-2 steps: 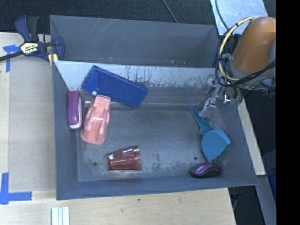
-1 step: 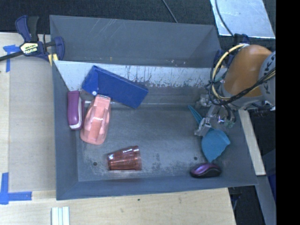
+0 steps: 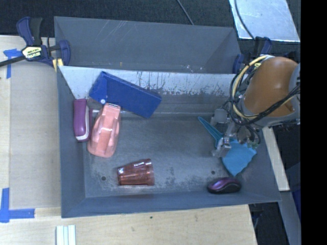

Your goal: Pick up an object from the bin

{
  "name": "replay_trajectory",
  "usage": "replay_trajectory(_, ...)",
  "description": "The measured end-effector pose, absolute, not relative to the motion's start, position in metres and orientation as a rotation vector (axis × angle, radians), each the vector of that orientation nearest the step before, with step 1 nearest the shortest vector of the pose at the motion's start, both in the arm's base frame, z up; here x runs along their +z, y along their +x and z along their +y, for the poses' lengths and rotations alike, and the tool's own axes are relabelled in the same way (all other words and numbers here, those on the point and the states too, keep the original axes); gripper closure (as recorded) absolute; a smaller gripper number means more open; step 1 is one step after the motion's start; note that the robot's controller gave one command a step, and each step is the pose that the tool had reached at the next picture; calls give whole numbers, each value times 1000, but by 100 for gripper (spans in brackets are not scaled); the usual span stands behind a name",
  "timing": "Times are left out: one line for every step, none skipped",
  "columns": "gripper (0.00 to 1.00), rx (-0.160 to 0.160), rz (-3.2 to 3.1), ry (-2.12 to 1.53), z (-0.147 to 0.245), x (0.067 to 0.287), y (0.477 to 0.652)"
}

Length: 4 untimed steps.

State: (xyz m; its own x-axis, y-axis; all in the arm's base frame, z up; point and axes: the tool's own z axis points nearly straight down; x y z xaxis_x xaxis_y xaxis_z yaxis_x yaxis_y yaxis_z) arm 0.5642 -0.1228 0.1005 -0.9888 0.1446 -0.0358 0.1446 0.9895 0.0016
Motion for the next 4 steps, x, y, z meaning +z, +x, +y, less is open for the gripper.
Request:
replay_trajectory(100,18,2977,994,-146,75,615)
replay_trajectory(100,18,2978,993,-146,75,615)
replay_trajectory(100,20,2965,1018,-143,87,616)
replay_trajectory(100,18,2975,980,-139,75,612)
